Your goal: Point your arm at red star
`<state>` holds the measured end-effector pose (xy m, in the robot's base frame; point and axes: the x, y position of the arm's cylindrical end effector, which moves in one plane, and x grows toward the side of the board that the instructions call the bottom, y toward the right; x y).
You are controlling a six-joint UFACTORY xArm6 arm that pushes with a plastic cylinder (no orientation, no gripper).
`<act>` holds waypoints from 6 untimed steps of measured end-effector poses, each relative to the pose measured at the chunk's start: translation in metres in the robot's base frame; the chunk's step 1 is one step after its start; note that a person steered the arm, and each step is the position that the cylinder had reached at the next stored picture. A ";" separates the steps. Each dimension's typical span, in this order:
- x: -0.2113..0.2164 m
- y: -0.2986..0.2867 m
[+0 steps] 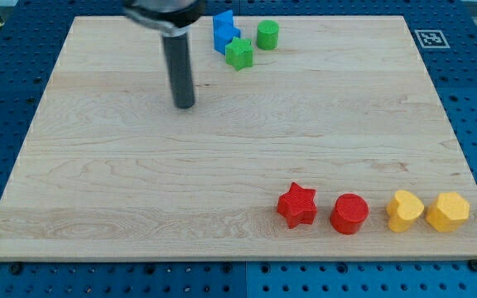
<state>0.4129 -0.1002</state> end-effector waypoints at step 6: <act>0.201 0.191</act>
